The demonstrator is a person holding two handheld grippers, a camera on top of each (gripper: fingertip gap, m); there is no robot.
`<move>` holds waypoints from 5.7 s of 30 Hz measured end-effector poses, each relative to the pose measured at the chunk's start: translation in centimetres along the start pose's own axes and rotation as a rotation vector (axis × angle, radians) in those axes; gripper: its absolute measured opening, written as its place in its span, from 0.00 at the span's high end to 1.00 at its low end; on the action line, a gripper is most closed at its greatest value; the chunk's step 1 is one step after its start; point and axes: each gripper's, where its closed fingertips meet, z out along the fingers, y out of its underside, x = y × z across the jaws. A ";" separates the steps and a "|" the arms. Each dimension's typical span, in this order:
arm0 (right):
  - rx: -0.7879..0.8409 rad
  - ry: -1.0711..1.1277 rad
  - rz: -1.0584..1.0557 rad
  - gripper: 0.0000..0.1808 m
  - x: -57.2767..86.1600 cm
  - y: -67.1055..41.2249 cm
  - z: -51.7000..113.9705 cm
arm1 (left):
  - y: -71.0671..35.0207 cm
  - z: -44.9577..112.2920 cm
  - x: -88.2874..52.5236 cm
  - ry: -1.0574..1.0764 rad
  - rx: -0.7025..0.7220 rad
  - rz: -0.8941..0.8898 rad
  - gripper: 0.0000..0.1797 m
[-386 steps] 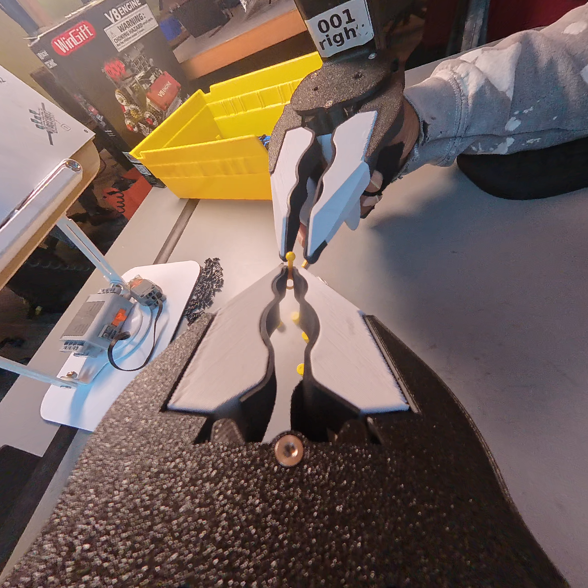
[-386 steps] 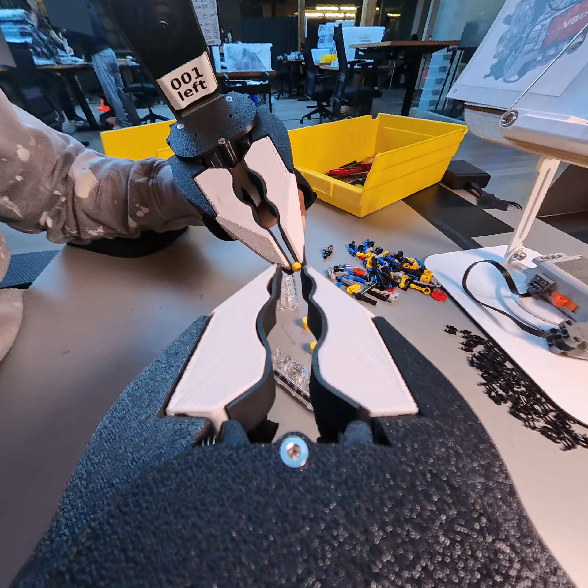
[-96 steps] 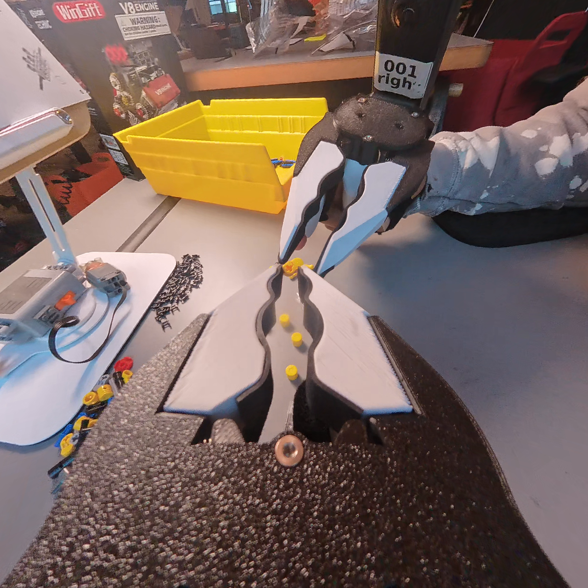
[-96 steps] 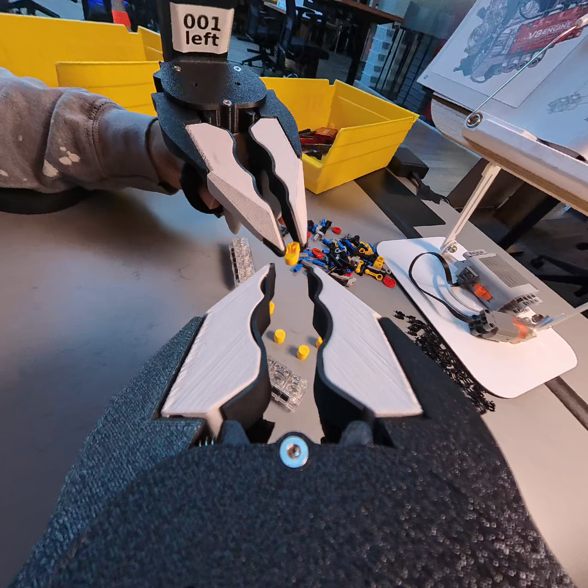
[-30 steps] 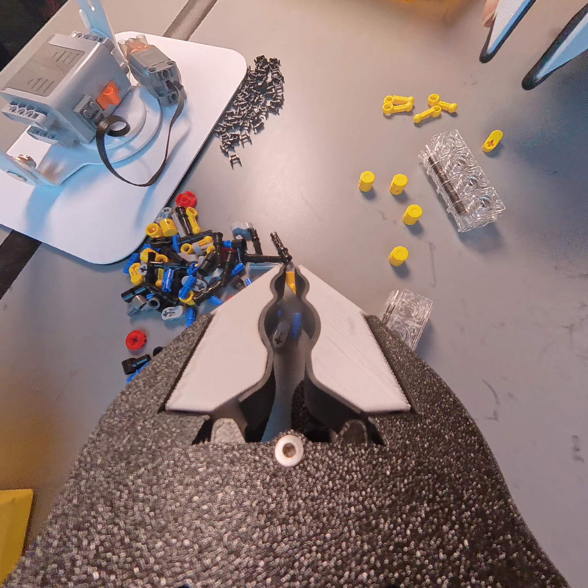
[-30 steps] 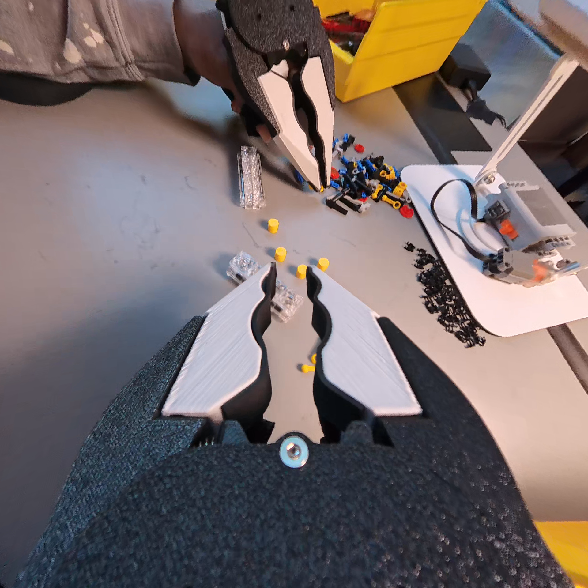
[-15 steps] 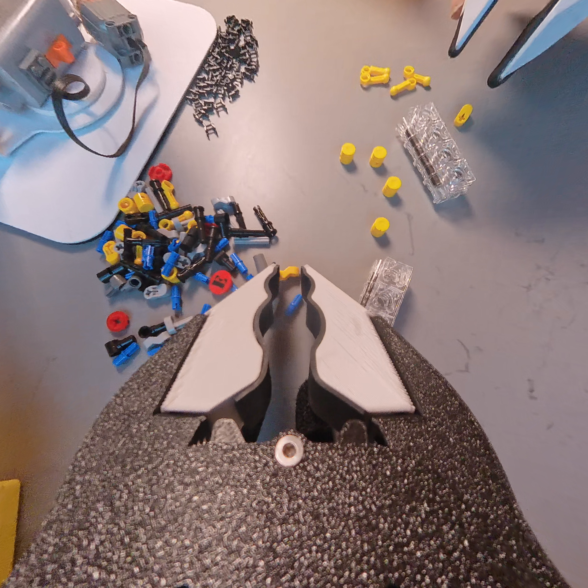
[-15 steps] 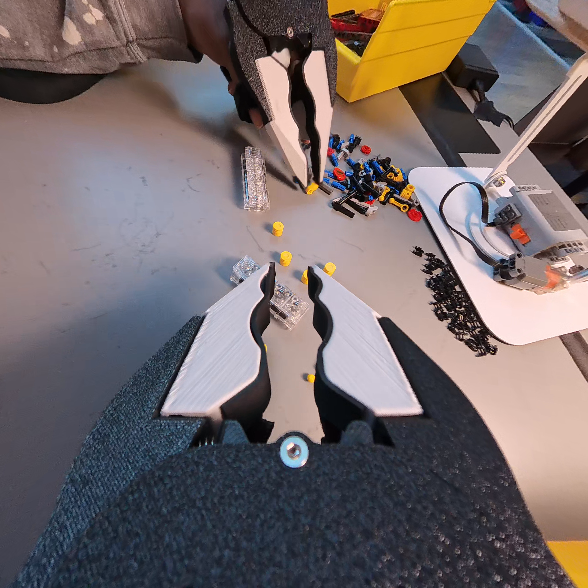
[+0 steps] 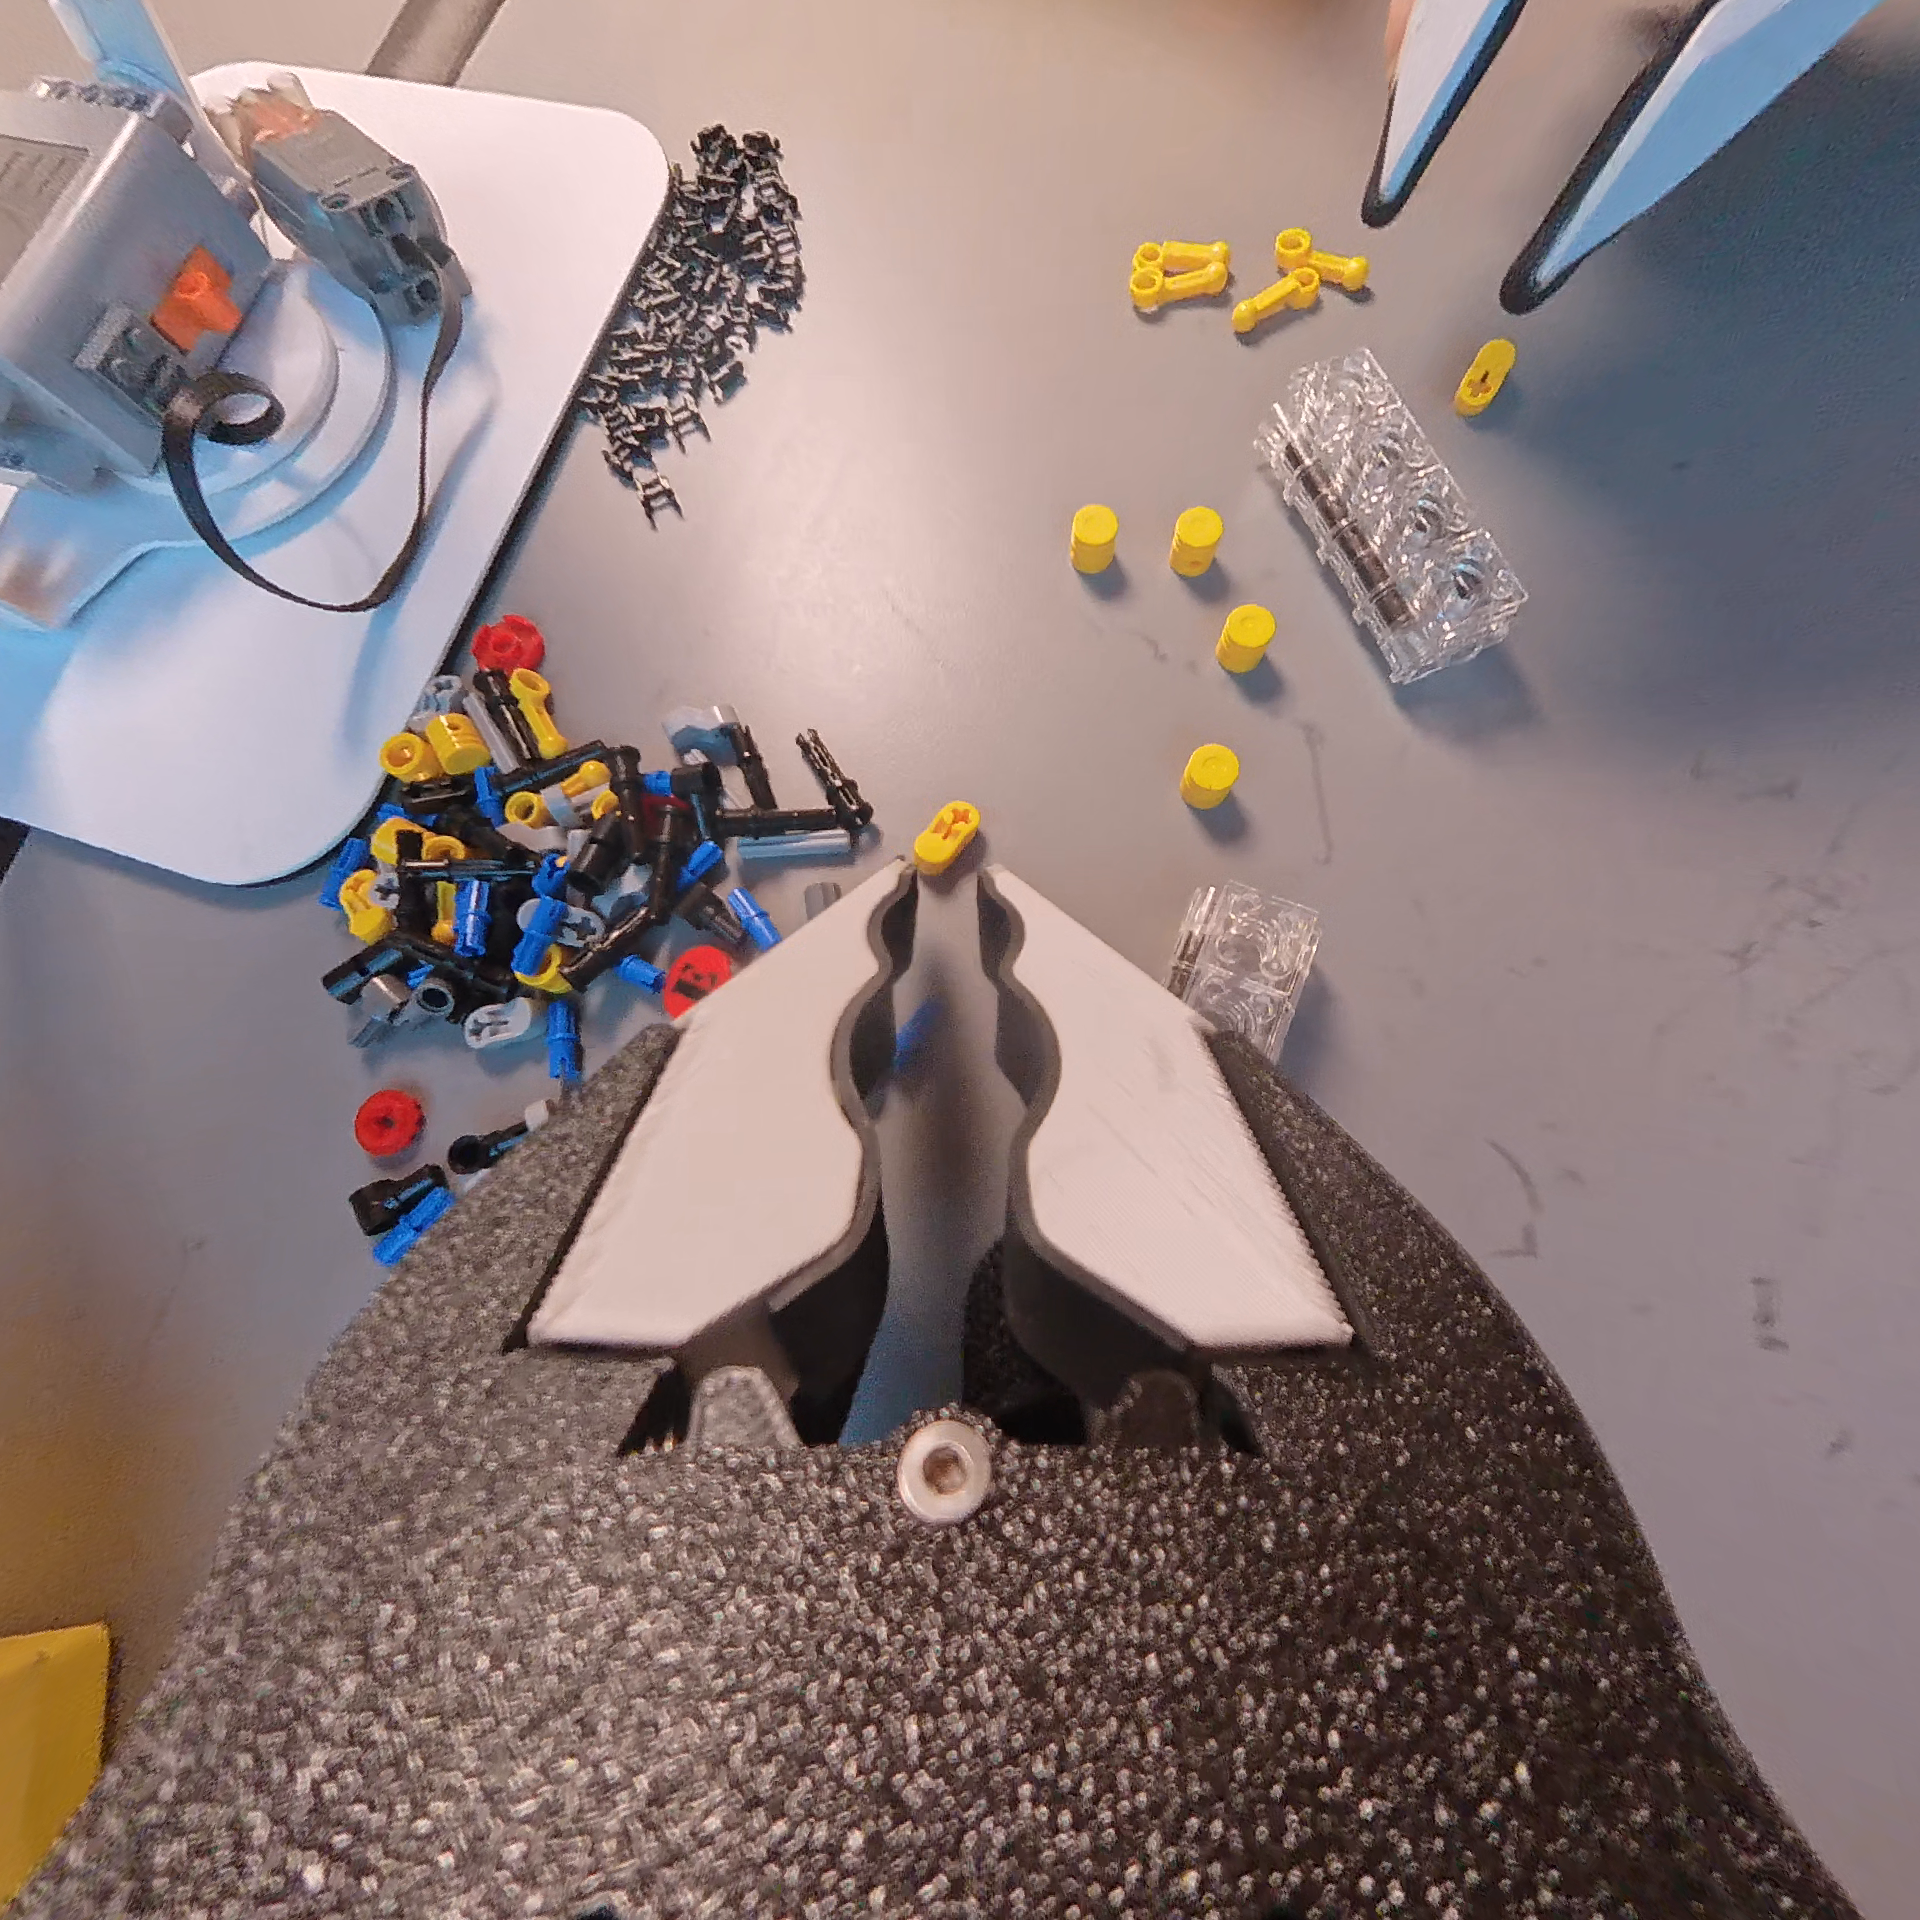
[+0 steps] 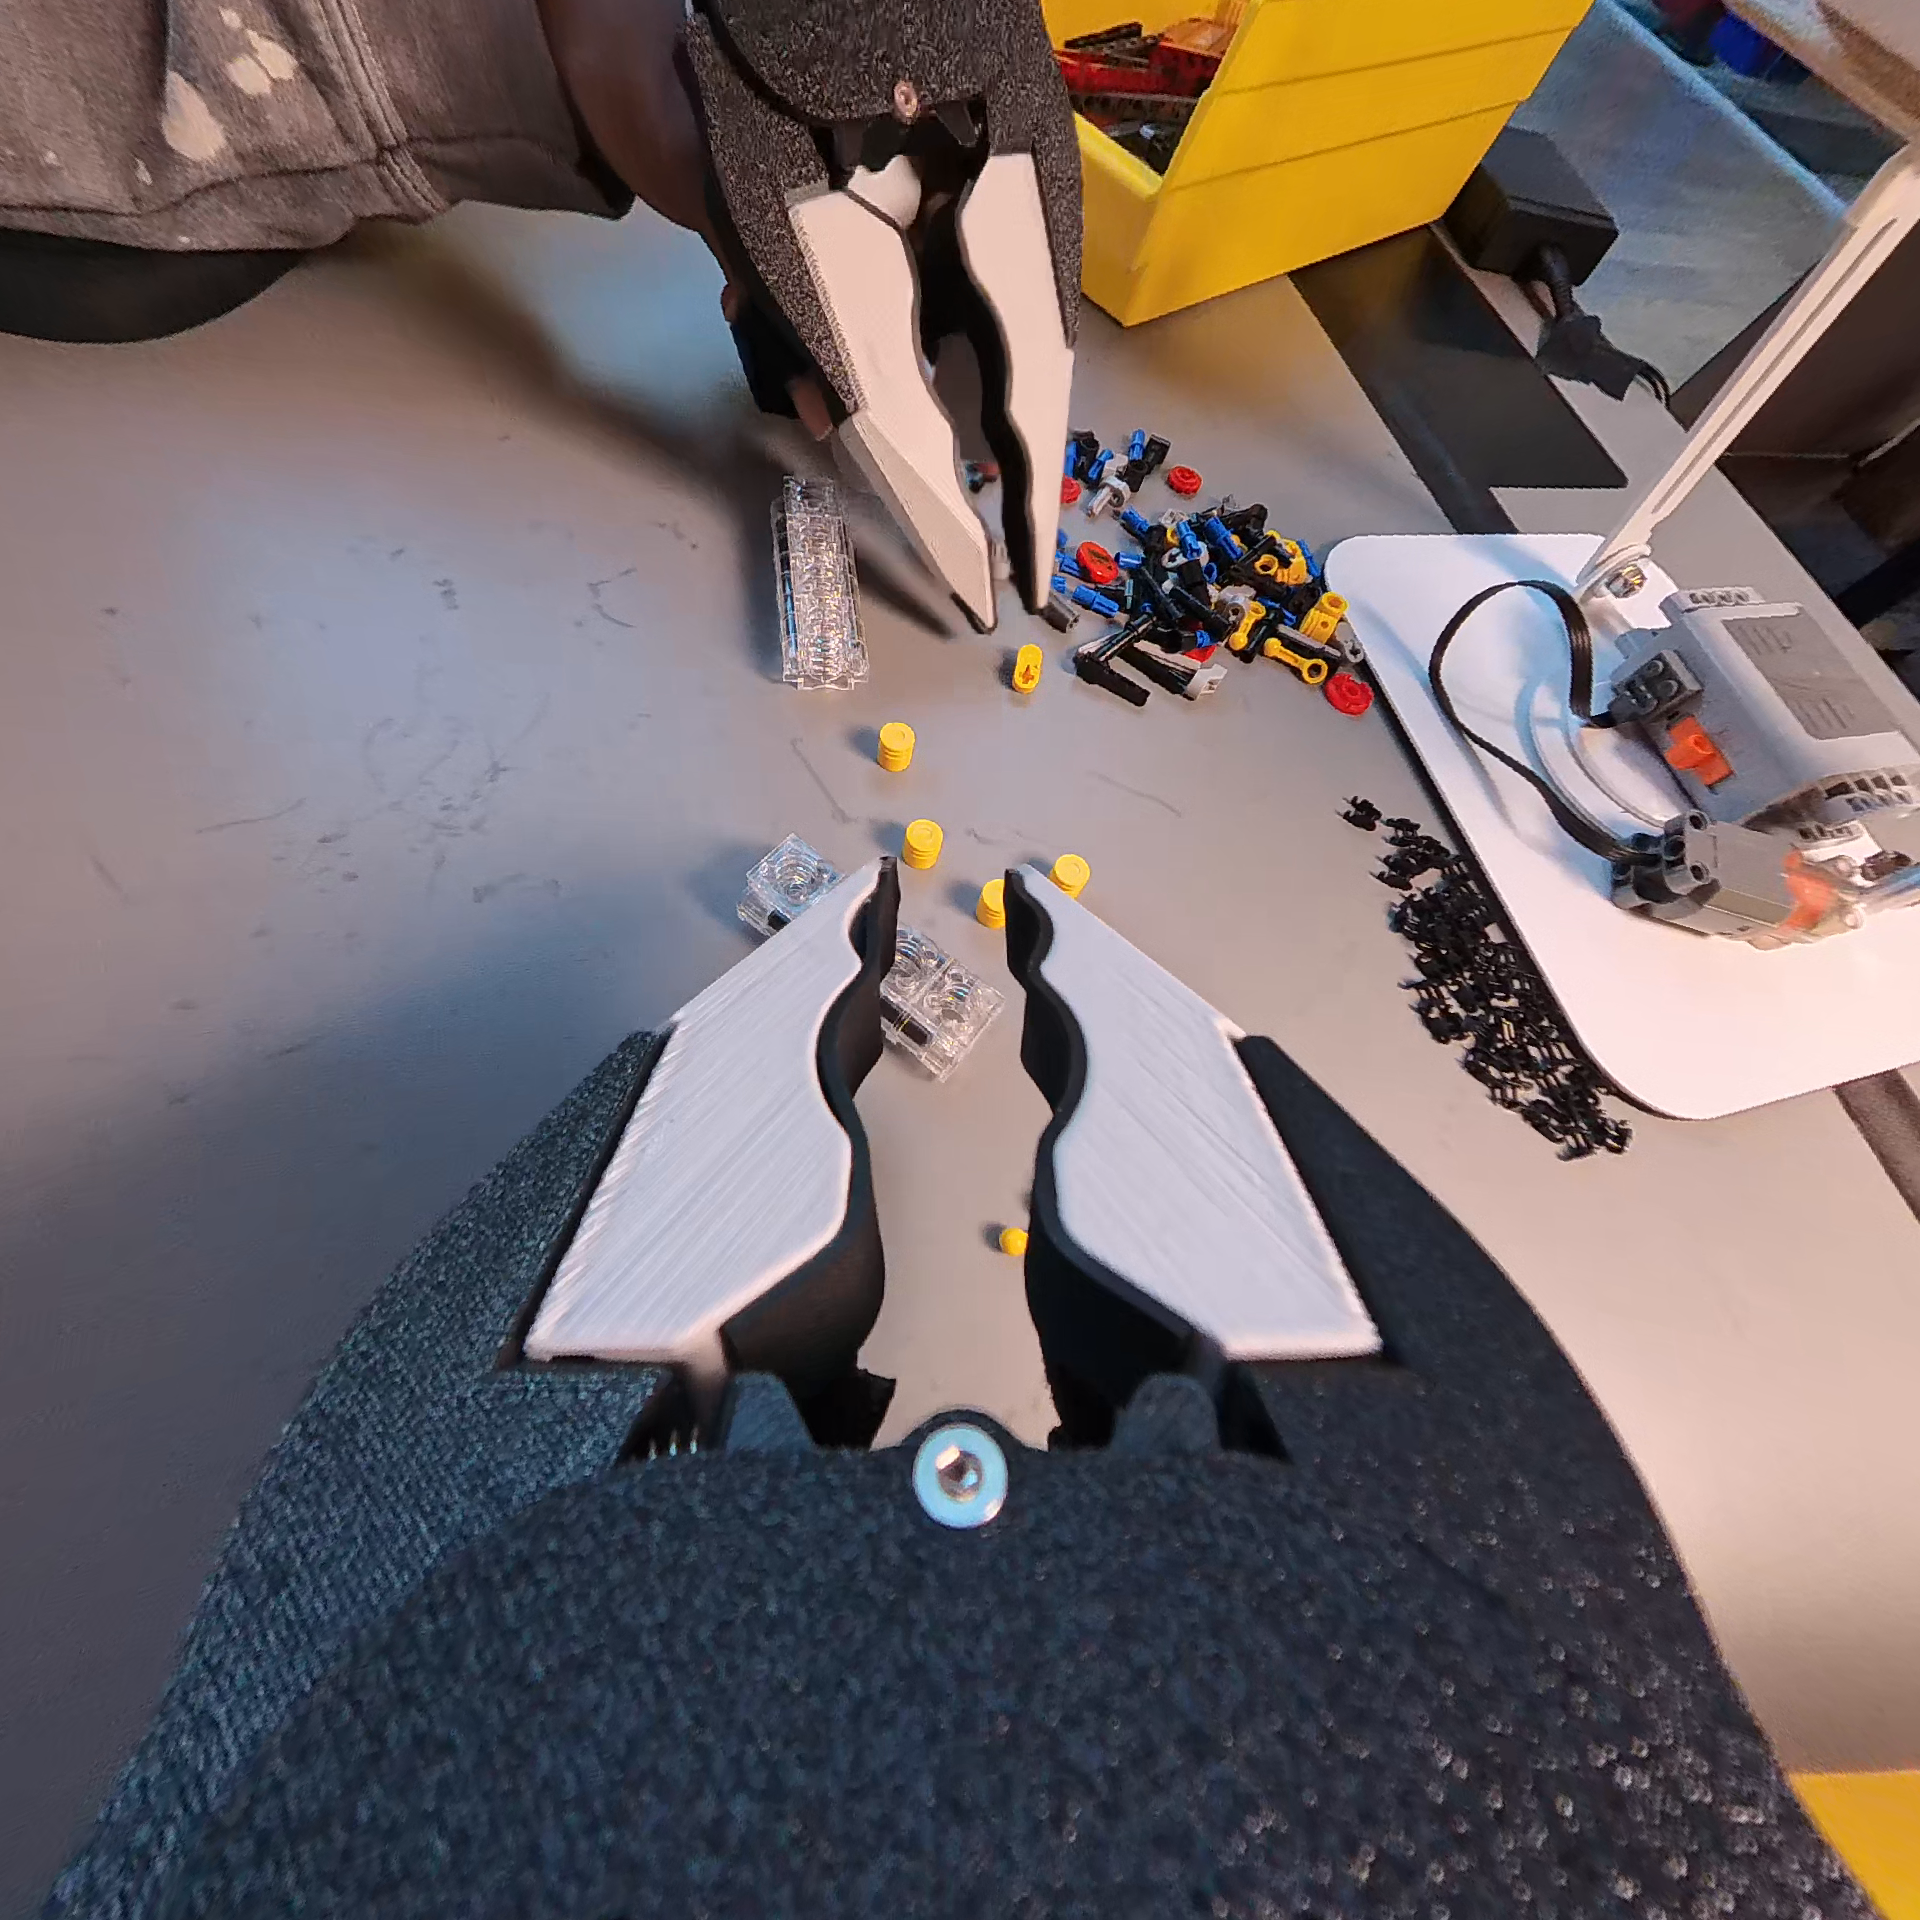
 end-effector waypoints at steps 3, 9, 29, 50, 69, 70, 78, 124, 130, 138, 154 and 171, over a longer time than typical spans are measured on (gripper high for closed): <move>0.005 -0.005 0.003 0.89 -0.1 -0.1 0.2 | -0.2 0.6 -0.3 -0.020 0.002 -0.002 0.90; -0.006 -0.021 0.001 0.89 -0.6 0.0 0.6 | 0.1 1.5 -0.3 -0.009 -0.036 0.004 0.97; 0.155 0.045 0.028 0.89 -0.1 -3.2 0.7 | -8.2 -0.4 7.1 0.109 0.272 0.181 0.97; 0.022 -0.166 0.013 0.96 -2.9 -0.6 -0.3 | -8.5 -1.1 6.2 0.103 0.312 0.117 0.90; -0.283 -0.205 0.008 0.94 -3.4 5.2 -0.3 | -1.2 -4.9 -8.1 -0.314 0.263 -0.296 0.86; -0.262 -0.196 0.013 0.93 -3.1 4.9 -0.5 | -1.2 -4.7 -8.0 -0.312 0.258 -0.293 0.86; 0.026 0.030 0.039 0.87 1.2 0.0 -1.0 | -2.0 -3.9 -6.9 -0.287 0.290 -0.277 0.81; 0.484 0.672 0.203 0.65 9.9 -4.2 -7.4 | -6.8 -7.7 -7.5 -0.496 0.624 -0.280 0.69; 0.460 0.711 0.145 0.68 10.8 -5.1 -6.9 | -6.5 -8.0 -7.9 -0.506 0.632 -0.296 0.69; 0.516 0.813 0.053 0.78 17.8 -13.8 -7.4 | -5.6 -8.1 -8.5 -0.523 0.624 -0.322 0.69; 0.478 0.832 0.032 1.00 27.6 -17.1 -4.9 | -4.5 -7.1 -9.3 -0.536 0.572 -0.294 0.70; 0.439 0.845 0.008 1.00 29.1 -16.6 -3.8 | -4.2 -6.0 -9.2 -0.533 0.528 -0.252 0.70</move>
